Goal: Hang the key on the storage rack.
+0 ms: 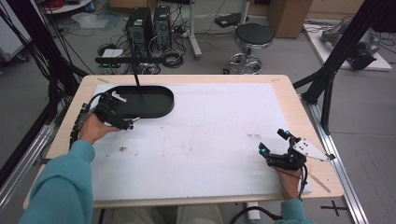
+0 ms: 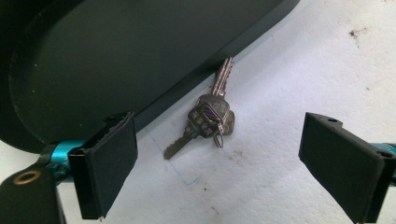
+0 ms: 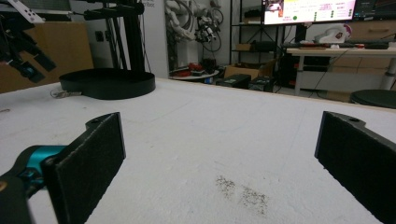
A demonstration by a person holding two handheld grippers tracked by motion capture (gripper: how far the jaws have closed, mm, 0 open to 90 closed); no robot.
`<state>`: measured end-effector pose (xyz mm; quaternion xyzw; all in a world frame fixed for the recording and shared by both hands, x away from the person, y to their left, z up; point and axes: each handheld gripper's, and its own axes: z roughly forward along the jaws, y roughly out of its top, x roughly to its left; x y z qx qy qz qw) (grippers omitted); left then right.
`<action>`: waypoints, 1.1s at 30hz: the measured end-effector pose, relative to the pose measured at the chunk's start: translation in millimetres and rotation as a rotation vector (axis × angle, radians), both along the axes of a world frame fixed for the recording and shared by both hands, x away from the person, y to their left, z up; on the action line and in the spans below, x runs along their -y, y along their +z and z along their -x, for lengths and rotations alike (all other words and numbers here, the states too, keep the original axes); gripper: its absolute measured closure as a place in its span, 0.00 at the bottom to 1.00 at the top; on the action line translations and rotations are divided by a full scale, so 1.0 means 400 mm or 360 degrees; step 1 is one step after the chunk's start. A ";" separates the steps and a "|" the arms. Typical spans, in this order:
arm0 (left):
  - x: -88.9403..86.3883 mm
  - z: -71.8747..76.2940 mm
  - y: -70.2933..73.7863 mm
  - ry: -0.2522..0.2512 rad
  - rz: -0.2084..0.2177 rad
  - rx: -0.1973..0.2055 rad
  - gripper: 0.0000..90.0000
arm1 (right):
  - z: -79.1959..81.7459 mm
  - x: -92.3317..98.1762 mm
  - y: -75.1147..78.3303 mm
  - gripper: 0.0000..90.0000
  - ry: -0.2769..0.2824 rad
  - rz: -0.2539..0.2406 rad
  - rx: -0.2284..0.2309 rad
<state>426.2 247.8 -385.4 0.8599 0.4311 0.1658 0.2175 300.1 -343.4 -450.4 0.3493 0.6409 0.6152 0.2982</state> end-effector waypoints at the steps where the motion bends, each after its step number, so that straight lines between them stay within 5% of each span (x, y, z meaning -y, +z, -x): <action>1: 0.004 0.000 -0.005 0.0020 -0.0015 -0.0019 0.14 | 0.000 0.000 0.000 0.01 0.0001 -0.0001 0.0000; 19: 0.014 -0.019 -0.034 0.0152 -0.0076 -0.0144 0.24 | 0.000 0.000 0.000 0.01 -0.0001 -0.0003 -0.0001; 33: 0.023 -0.024 -0.044 0.0188 -0.0138 -0.0156 0.36 | 0.000 0.000 0.000 0.01 0.0000 -0.0005 -0.0003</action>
